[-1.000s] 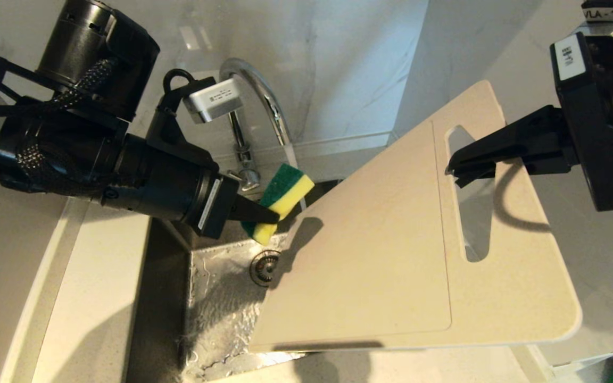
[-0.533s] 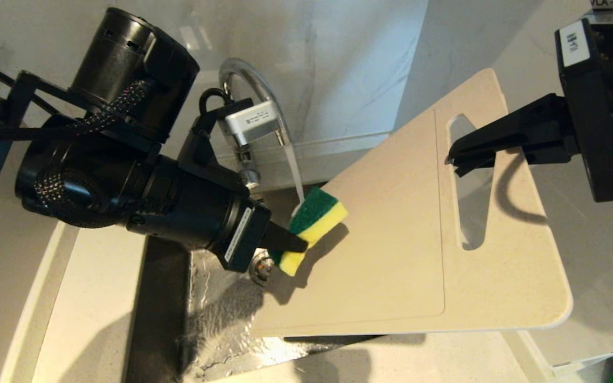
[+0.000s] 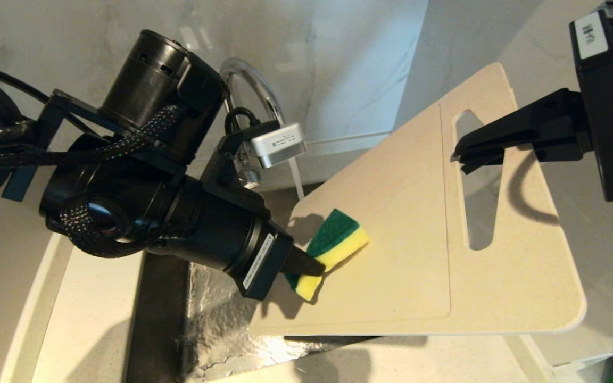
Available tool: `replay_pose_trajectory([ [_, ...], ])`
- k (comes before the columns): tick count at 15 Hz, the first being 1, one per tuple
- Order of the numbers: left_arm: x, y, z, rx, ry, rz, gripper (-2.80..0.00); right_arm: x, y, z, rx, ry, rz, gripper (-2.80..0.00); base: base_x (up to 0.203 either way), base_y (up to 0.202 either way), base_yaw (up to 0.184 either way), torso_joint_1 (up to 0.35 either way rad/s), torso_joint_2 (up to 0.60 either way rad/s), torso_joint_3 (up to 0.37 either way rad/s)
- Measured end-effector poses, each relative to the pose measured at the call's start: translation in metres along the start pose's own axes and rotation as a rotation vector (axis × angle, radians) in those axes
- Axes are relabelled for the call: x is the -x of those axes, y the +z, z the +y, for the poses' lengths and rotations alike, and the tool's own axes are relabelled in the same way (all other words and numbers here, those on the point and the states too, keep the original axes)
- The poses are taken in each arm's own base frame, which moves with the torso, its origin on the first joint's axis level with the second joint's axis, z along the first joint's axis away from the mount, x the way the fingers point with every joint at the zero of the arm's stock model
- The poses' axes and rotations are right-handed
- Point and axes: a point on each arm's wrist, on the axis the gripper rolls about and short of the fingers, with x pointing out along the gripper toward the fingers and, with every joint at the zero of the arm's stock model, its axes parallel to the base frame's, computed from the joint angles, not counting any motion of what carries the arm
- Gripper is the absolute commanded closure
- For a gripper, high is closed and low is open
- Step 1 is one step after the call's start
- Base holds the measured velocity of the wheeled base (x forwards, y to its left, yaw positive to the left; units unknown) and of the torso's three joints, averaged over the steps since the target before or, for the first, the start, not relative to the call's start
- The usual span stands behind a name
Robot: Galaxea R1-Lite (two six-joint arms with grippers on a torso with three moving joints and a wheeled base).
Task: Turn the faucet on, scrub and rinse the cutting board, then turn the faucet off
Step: Scrub the cutting board underwater
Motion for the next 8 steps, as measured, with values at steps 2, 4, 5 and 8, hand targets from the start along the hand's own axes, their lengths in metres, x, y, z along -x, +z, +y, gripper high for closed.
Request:
replay_pose_trajectory([
  [2,-0.005,-0.003,0.001,0.003,0.000,0.020,0.00,0.002,-0.001,0.000,0.002,0.003,-0.003,0.00,0.000,0.000,0.000,0.000,0.00,0.000],
  [4,-0.009,-0.008,0.002,0.009,-0.002,0.043,0.00,0.003,-0.001,0.001,0.002,0.004,-0.005,0.00,0.000,0.000,0.000,0.000,0.00,0.000],
  [5,-0.011,-0.011,0.003,0.012,-0.001,0.055,0.00,0.003,-0.001,0.001,0.002,0.005,-0.006,0.00,0.000,0.000,0.000,0.000,0.00,0.000],
  [8,-0.020,-0.027,0.006,0.031,0.001,0.118,0.00,0.005,-0.001,0.001,0.004,0.008,-0.008,0.00,0.000,0.000,0.000,0.000,0.00,0.000],
])
